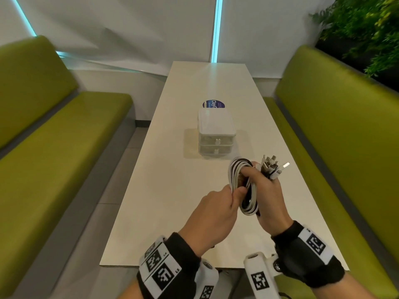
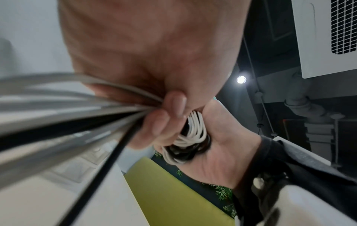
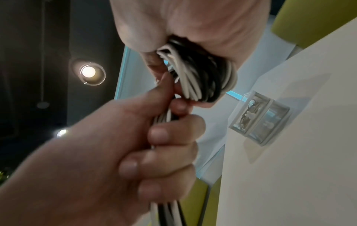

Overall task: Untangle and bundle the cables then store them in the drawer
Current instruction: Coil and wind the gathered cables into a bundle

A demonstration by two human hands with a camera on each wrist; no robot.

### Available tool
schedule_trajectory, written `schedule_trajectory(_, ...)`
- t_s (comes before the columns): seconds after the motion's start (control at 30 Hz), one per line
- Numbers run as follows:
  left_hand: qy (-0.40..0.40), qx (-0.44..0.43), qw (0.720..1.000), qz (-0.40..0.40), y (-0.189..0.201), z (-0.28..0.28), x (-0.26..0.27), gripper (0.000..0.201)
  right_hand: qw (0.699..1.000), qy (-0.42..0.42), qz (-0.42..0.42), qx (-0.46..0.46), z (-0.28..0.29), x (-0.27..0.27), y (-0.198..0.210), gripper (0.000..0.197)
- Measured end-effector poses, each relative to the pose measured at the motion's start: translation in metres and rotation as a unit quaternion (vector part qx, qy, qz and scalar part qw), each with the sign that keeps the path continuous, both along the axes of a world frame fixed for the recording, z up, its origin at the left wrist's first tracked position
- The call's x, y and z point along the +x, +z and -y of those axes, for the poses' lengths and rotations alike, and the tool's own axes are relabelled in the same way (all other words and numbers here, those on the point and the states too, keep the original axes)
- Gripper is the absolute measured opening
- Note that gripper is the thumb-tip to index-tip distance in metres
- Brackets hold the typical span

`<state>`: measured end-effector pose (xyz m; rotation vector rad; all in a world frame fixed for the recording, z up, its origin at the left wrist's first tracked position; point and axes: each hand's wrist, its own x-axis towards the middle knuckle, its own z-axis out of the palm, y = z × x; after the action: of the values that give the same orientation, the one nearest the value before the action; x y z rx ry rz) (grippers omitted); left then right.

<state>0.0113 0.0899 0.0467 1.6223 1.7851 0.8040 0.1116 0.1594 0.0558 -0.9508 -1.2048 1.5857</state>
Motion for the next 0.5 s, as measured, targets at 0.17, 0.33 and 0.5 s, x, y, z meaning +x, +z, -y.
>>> schedule_trajectory(0.17,0.007,0.014,0.999,-0.032,0.002,0.0,0.0,0.038,0.999,0.008,0.013,0.032,0.004,-0.004,-0.006,0.033)
schedule_trajectory(0.33,0.029,0.001,0.999,0.028,0.007,0.002,-0.001,0.042,0.999,0.02,-0.005,0.04,0.005,-0.007,-0.007,0.013)
schedule_trajectory(0.5,-0.01,-0.016,0.991,-0.129,0.009,0.002,0.001,0.029,0.979,0.011,0.141,0.145,0.009,-0.012,-0.003,0.048)
